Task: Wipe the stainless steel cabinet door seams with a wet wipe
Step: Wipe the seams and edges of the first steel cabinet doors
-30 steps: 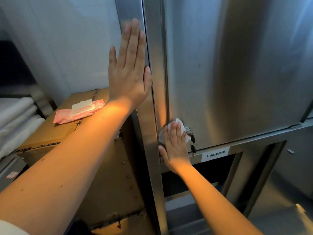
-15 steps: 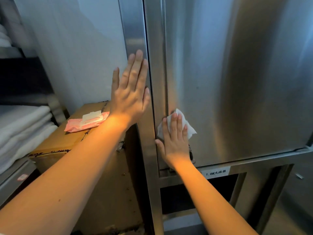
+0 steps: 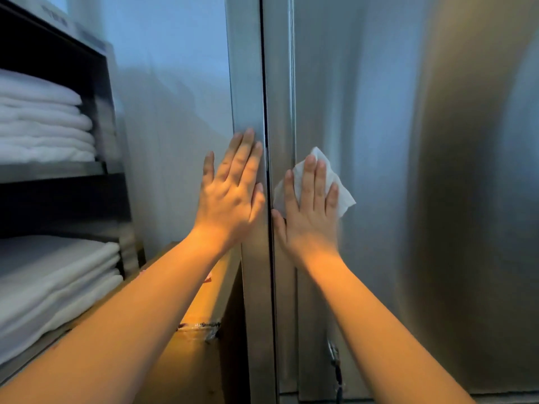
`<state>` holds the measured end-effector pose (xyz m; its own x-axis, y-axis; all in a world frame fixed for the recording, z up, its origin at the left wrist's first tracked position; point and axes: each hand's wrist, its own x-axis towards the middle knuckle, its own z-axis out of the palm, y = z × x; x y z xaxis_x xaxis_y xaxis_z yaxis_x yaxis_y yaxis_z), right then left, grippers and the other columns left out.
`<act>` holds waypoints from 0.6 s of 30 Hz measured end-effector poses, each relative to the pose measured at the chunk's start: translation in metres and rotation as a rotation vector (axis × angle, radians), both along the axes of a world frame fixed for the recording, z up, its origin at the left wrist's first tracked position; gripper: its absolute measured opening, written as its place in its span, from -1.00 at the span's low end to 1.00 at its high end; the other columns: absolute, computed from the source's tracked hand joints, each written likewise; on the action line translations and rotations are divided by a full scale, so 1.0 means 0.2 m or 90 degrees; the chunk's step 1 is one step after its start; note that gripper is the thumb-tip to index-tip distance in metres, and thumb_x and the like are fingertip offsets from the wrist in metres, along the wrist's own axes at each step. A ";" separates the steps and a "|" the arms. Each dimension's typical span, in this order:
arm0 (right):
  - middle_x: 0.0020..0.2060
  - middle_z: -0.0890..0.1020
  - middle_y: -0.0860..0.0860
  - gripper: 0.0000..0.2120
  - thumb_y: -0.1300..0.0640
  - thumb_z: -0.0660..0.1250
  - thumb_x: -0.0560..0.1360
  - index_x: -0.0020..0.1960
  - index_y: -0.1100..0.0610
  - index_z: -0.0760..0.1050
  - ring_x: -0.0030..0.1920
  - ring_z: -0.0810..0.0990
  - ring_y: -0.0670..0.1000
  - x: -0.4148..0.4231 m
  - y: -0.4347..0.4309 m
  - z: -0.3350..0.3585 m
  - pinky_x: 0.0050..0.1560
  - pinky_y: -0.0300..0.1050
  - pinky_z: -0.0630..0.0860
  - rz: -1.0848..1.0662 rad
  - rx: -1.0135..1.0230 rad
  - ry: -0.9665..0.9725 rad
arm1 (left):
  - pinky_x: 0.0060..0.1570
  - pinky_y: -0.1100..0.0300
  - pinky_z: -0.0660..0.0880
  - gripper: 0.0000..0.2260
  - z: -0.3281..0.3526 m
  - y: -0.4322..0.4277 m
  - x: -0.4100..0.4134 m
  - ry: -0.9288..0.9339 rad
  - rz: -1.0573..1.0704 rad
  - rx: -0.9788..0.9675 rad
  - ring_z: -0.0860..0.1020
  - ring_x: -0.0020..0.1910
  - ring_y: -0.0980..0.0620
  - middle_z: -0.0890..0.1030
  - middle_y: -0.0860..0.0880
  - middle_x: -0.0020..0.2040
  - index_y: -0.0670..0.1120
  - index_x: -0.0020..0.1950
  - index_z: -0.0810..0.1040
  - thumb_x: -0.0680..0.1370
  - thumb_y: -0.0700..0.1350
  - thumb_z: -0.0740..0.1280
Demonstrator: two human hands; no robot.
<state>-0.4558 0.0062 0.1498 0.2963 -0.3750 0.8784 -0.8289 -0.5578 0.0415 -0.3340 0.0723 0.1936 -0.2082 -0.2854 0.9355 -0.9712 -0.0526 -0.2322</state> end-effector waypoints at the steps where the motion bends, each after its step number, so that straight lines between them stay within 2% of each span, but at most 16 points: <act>1: 0.37 -0.39 0.19 -0.38 -0.10 -0.14 0.54 0.46 0.13 -0.31 0.38 -0.45 0.20 0.00 -0.01 0.07 0.35 0.10 -0.47 0.005 0.007 0.013 | 0.37 -0.16 0.05 -0.49 0.03 0.00 -0.01 0.007 -0.003 -0.004 0.11 0.45 -0.08 0.21 -0.18 0.47 -0.21 0.45 0.22 0.53 -0.04 0.01; 3: 0.31 -0.53 0.15 -0.38 -0.13 -0.20 0.53 0.40 0.09 -0.46 0.32 -0.58 0.15 0.00 -0.04 0.19 0.27 0.09 -0.57 -0.004 0.003 0.027 | 0.37 -0.16 0.04 -0.48 0.09 -0.01 -0.02 0.023 -0.007 -0.010 0.09 0.45 -0.05 0.18 -0.15 0.47 -0.21 0.46 0.21 0.53 -0.03 0.00; 6: 0.28 -0.59 0.14 -0.39 -0.13 -0.20 0.56 0.43 0.10 -0.43 0.32 -0.61 0.12 0.00 -0.07 0.36 0.21 0.13 -0.61 -0.004 -0.023 0.028 | 0.40 -0.12 -0.07 -0.46 0.17 -0.02 -0.02 0.054 -0.010 -0.008 -0.03 0.46 0.04 0.01 -0.04 0.48 -0.17 0.48 0.13 0.53 0.01 -0.05; 11: 0.34 -0.50 0.15 -0.40 -0.08 -0.09 0.59 0.52 0.12 -0.20 0.41 -0.47 0.17 -0.02 -0.08 0.62 0.24 0.20 -0.53 -0.003 -0.079 0.057 | 0.40 -0.06 -0.16 -0.45 0.31 -0.05 0.01 0.014 0.008 -0.028 -0.07 0.47 0.04 -0.04 -0.02 0.48 -0.17 0.49 0.10 0.54 0.02 -0.07; 16: 0.43 -0.38 0.23 -0.39 -0.08 -0.08 0.60 0.52 0.15 -0.21 0.43 -0.43 0.19 0.00 -0.09 0.83 0.32 0.25 -0.41 -0.027 -0.096 0.041 | 0.38 -0.08 -0.09 -0.45 0.47 -0.07 0.03 -0.016 0.008 -0.060 -0.02 0.46 -0.01 0.01 -0.05 0.47 -0.20 0.47 0.16 0.52 0.01 -0.04; 18: 0.44 -0.37 0.23 -0.39 -0.08 -0.08 0.60 0.52 0.16 -0.19 0.43 -0.42 0.18 0.00 -0.09 0.92 0.33 0.24 -0.40 -0.023 -0.104 0.031 | 0.39 -0.07 -0.10 -0.43 0.55 -0.08 0.02 -0.010 -0.006 -0.072 -0.03 0.45 0.04 -0.01 -0.02 0.46 -0.20 0.48 0.16 0.51 0.02 -0.06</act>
